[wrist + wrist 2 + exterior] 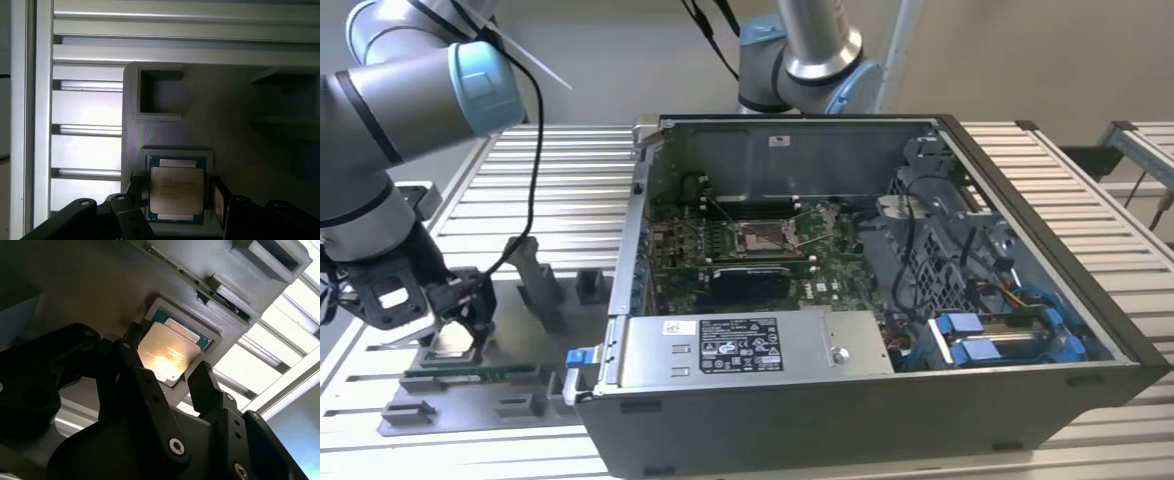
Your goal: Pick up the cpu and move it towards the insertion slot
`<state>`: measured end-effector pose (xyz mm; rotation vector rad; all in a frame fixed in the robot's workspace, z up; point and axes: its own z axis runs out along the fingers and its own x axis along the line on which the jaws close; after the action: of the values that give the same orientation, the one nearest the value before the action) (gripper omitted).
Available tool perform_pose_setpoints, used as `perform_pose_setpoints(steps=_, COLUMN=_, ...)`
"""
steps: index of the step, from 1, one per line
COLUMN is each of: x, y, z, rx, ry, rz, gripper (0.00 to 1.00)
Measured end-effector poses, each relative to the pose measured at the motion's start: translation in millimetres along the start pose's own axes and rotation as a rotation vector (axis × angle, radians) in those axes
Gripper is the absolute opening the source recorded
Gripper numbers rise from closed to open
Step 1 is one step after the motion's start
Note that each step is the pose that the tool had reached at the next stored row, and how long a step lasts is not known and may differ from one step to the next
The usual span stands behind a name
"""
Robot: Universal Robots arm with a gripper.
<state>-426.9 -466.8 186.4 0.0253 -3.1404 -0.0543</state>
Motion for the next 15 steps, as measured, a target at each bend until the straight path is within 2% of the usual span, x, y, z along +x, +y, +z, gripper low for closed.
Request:
perform_pose_setpoints(steps=12, x=0.0, y=-0.1, z=1.3, rx=0.0, ry=0.0, rz=-0.001, gripper=1.0)
perform_pose_setpoints(steps=13, x=0.0, y=-0.1, z=1.3, rx=0.0, ry=0.0, rz=-0.001, gripper=0.0)
perform_pose_setpoints(steps=15, x=0.0, y=-0.1, z=1.3, rx=0.0, ry=0.0001, rz=-0.001, gripper=0.0)
